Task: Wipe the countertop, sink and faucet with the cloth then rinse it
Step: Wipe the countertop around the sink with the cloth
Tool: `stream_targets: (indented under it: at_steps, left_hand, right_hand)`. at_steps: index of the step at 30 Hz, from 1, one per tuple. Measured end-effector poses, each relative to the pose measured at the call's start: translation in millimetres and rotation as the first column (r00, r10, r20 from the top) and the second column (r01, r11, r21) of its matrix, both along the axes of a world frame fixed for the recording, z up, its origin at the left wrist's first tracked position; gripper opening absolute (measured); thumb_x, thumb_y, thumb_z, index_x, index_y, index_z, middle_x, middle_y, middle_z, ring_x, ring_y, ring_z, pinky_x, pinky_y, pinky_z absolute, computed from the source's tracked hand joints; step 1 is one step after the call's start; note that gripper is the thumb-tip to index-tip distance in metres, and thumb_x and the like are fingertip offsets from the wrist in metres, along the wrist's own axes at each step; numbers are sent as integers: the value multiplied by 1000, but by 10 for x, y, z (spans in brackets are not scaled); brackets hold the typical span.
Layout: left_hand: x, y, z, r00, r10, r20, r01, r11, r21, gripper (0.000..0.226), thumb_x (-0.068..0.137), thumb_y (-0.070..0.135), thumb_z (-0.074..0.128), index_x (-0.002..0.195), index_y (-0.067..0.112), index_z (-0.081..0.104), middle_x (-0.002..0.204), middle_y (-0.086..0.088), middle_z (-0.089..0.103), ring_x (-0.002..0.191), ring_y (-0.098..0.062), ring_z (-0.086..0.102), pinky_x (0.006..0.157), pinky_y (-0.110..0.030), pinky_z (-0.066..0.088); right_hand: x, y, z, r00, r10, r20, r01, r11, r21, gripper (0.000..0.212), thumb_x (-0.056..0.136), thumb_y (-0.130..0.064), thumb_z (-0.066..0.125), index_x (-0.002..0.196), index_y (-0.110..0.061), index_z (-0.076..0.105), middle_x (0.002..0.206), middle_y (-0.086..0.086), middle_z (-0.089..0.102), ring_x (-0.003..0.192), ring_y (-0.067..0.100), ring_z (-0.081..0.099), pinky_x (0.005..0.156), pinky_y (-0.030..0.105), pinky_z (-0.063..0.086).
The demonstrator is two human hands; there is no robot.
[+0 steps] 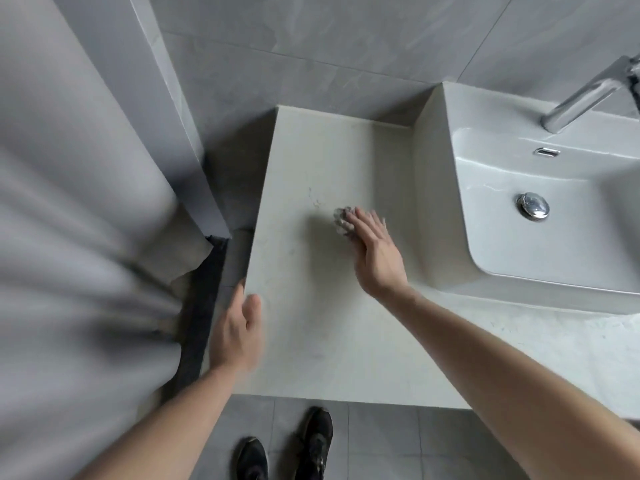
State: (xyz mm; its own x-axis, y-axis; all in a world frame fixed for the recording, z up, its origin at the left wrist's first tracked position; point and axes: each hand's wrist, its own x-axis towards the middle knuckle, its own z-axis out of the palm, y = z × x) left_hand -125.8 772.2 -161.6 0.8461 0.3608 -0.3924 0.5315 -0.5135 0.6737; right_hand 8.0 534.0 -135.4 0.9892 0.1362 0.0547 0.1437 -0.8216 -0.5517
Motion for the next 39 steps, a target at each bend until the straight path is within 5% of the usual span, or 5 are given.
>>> stream_targets:
  at_steps: [7,22,28,32,39]
  left_hand:
    - [31,66,-107,1000,-18,12,18,1000,18,71,97,67,19,155,31,36,142,1,64,131,-29,58,108,-51,46]
    - [34,51,-91,1000,11,-1,-11,996,85,67,98,64,22,151,27,40,141,-6,64,130,-36,56,105,-48,46]
    - [15,-9,-15,998,-14,62,10,998,64,41,105,45,27,137,34,50,125,-2,71,111,-36,61,91,-46,46]
    - [20,-25,-11,997,-17,82,12,998,64,38,105,41,29,134,33,53,123,-5,71,109,-36,61,86,-43,44]
    - [38,-38,-19,997,-15,78,9,997,81,42,105,43,29,140,33,51,126,-6,70,114,-40,61,85,-42,41]
  right_hand:
    - [750,334,-298,996,44,-79,-62,971,-232,52,105,-36,44,157,-38,40,169,-7,29,157,34,15,124,62,8]
    - [-2044,-200,-346,805,593,32,-593,805,16,64,85,2,54,142,-26,61,160,-11,46,156,12,30,127,38,25]
    - [-1780,-902,-29,1000,4,-30,3,973,231,51,102,7,44,142,-18,64,156,-5,53,150,16,43,126,37,29]
    - [-1392,-1711,-9,853,-515,-83,521,846,115,40,109,-7,41,141,-19,63,150,0,59,151,25,40,126,53,29]
    - [-1359,-1127,-266,751,-654,-87,646,756,-107,68,89,-19,41,157,-17,42,166,5,37,155,31,27,130,47,7]
